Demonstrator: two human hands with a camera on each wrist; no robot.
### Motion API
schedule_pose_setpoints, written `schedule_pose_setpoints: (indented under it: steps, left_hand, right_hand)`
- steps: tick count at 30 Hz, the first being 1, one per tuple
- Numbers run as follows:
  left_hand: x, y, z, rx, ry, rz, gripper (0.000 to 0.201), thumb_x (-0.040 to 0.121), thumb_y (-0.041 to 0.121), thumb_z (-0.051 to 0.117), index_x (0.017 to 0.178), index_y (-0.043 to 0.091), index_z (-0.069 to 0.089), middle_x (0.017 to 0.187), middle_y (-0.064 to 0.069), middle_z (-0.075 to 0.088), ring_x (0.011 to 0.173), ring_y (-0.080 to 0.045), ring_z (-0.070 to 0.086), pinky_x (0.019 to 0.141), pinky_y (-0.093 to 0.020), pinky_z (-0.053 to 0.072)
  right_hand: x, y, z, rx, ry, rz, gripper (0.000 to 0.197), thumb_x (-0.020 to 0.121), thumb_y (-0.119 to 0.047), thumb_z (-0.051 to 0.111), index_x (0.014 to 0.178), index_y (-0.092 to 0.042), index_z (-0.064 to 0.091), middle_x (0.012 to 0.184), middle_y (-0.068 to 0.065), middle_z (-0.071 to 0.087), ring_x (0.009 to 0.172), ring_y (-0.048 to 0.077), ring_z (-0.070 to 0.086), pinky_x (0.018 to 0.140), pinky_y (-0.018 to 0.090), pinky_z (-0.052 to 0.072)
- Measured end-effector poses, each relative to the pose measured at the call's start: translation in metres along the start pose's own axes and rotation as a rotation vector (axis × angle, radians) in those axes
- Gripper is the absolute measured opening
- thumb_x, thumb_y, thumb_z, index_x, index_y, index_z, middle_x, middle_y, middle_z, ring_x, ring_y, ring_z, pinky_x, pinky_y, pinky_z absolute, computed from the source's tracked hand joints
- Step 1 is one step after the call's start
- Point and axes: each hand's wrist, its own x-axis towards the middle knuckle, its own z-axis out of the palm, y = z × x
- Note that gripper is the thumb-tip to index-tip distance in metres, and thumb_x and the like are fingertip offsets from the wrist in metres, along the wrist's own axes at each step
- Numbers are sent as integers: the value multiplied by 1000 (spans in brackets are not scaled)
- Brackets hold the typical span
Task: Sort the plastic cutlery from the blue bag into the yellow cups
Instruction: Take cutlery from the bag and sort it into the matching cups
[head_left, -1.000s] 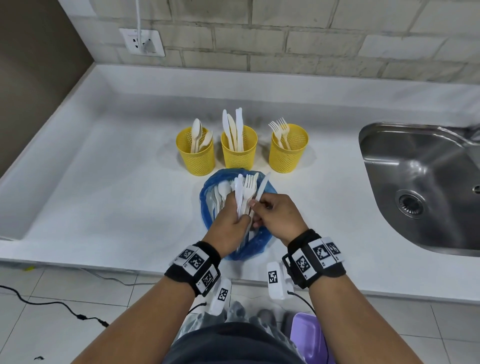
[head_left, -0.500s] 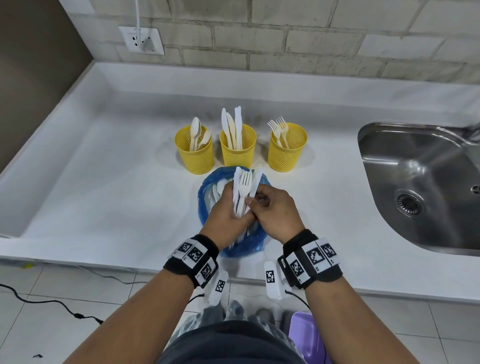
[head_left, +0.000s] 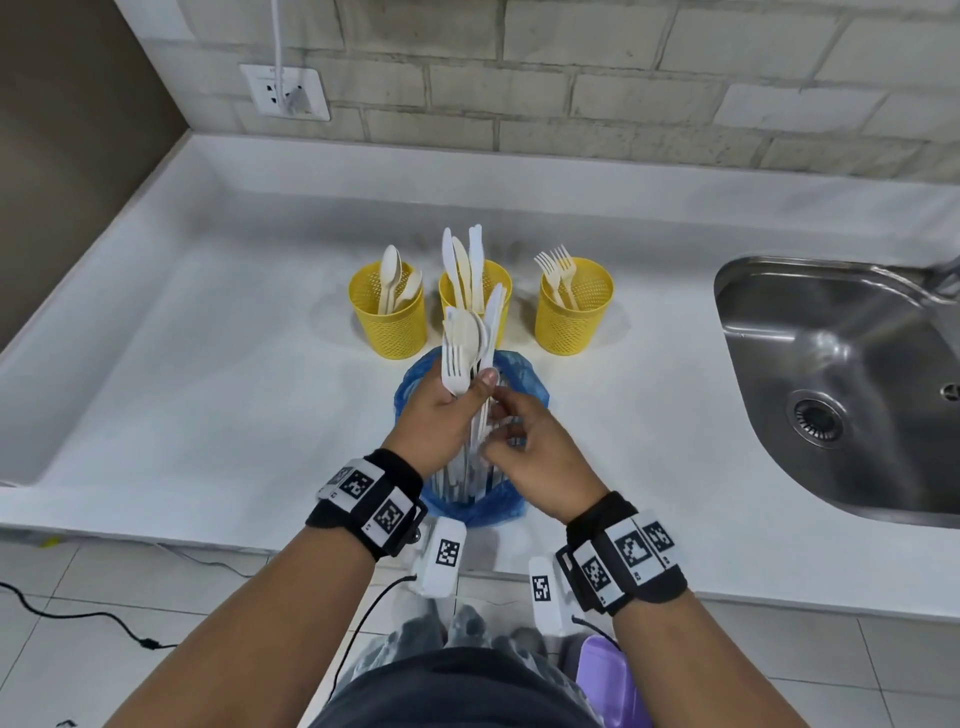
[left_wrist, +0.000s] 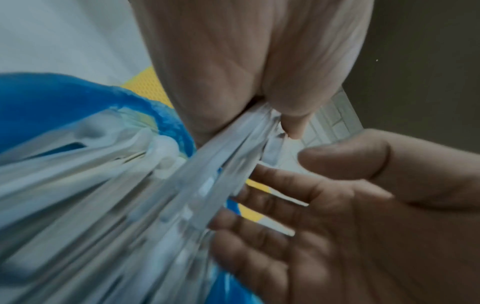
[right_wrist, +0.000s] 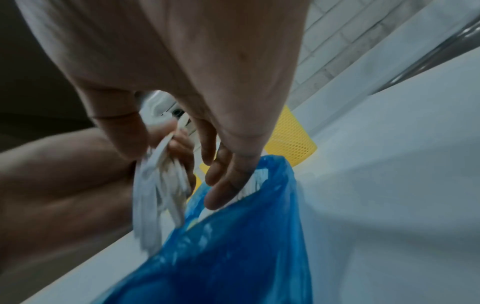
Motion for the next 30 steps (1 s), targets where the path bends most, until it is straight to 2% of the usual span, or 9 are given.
schedule_pose_setpoints:
  steps: [2,6,9,11,13,17,21,25,30]
  left_hand:
    - [1,10,2,-56,-12,5,31,102,30,61,126,10,62,114,-15,71,108,-21,69,94,-35,55]
    - [-3,38,8,-161,-59,41,21,103,13,60,115,30,65,109,5,74,105,-5,69,91,-21,53]
    - [-4,46,9,-163,-72,78,10,100,15,66,107,18,72,105,-14,76,101,-23,72,94,-47,57]
    - [-6,44,7,-158,-84,75,19,95,23,72,104,6,73,99,-26,74,92,-46,72,82,-64,56]
    - [-6,44,5,-136,-87,52,29,91,22,76,106,-2,69,95,-31,72,85,-49,71,74,-63,58]
    - [-7,47,1,-78,-98,68,22,88,7,79,109,4,71,102,-12,77,97,-21,73,93,-41,58]
    - [-9,55,-1,-152,-142,141,26,93,7,72,110,27,72,108,-3,72,105,-19,67,103,-46,52]
    - [-9,54,-5,-216,-168,132,32,90,0,75,118,14,69,108,-10,73,103,-23,68,101,-45,54]
    - [-14,51,2,-241,-123,68,25,92,2,73,114,15,73,110,-15,77,105,-34,74,100,-50,56]
  right_hand:
    - [-1,-3,5,7,-72,-60,60,82,-14,70,137,-23,48,119,5,64,103,18,66,88,25,56]
    - [7,-5,12,186,-112,-90,80,83,0,76,149,-21,36,124,-1,67,112,13,69,94,33,59]
    - [12,-11,10,351,-58,24,46,86,0,68,129,-7,55,87,12,71,73,27,71,63,39,60]
    - [14,-16,7,440,0,81,25,80,-2,65,105,-3,64,68,12,64,58,27,60,54,33,49]
    - [15,-24,8,512,3,105,18,74,-3,61,90,-8,67,66,15,58,54,24,54,52,32,43]
    - [11,-38,13,553,-78,59,37,84,5,55,92,-27,72,84,17,65,70,24,62,55,31,49]
    - [8,-37,11,792,-188,61,56,93,24,38,137,-7,52,117,7,73,102,17,72,74,29,59]
    - [7,-41,8,1012,-217,93,72,83,30,26,133,-13,54,117,9,73,100,18,72,75,32,60]
    - [12,-42,19,1011,-92,161,70,76,34,25,111,-14,62,117,12,73,117,30,66,65,30,57]
